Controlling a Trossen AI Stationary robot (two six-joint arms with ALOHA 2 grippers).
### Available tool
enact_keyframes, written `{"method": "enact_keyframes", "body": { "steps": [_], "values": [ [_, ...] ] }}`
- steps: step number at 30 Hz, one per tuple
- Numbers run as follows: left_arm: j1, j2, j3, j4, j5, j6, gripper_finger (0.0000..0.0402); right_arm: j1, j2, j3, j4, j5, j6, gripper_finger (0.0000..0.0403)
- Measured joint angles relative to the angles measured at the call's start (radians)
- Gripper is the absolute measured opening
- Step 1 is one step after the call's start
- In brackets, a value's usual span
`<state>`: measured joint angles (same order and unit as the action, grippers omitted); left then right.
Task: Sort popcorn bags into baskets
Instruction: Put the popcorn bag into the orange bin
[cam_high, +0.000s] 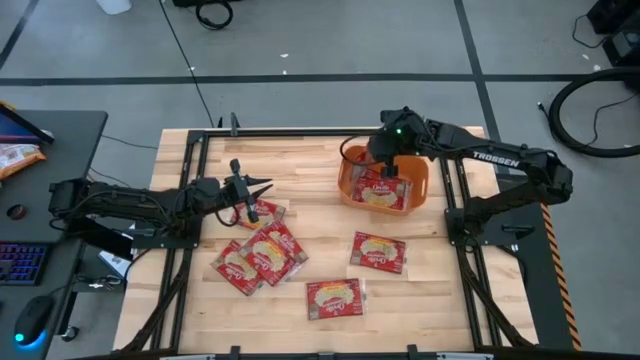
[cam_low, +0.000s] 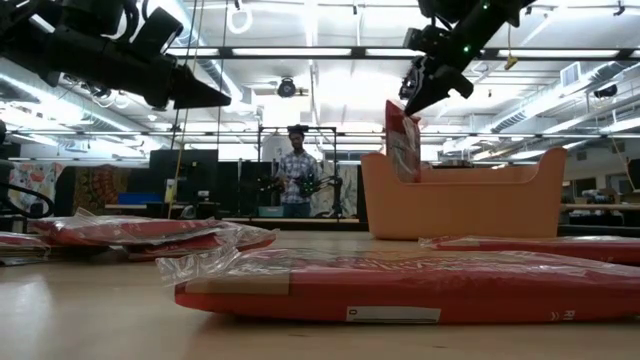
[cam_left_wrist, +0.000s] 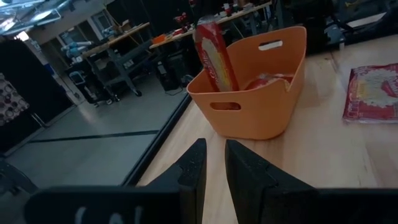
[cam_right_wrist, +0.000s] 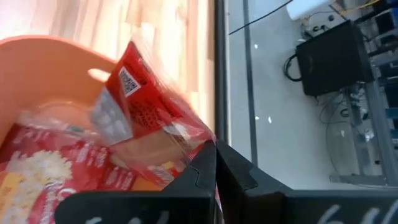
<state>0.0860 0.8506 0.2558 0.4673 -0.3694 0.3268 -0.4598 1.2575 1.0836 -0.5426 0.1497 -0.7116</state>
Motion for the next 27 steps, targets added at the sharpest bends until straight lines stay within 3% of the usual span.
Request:
{"method": "enact_keyframes", "body": {
  "steps": [5, 10, 27],
  "values": [
    [0.000, 0.000, 0.000, 0.007, 0.014, 0.000, 0.0064, -0.022, 0.000, 0.000, -0.033, -0.038, -0.002, 0.0008],
    [0.000, 0.000, 0.000, 0.009, 0.060, 0.000, 0.0064, -0.017, 0.000, 0.000, -0.194, -0.040, 0.012, 0.0008],
    [0.000, 0.000, 0.000, 0.009, 0.063, -0.002, 0.0064, 0.076, -0.001, 0.001, -0.629, 0.017, 0.363, 0.0030]
  ]
}}
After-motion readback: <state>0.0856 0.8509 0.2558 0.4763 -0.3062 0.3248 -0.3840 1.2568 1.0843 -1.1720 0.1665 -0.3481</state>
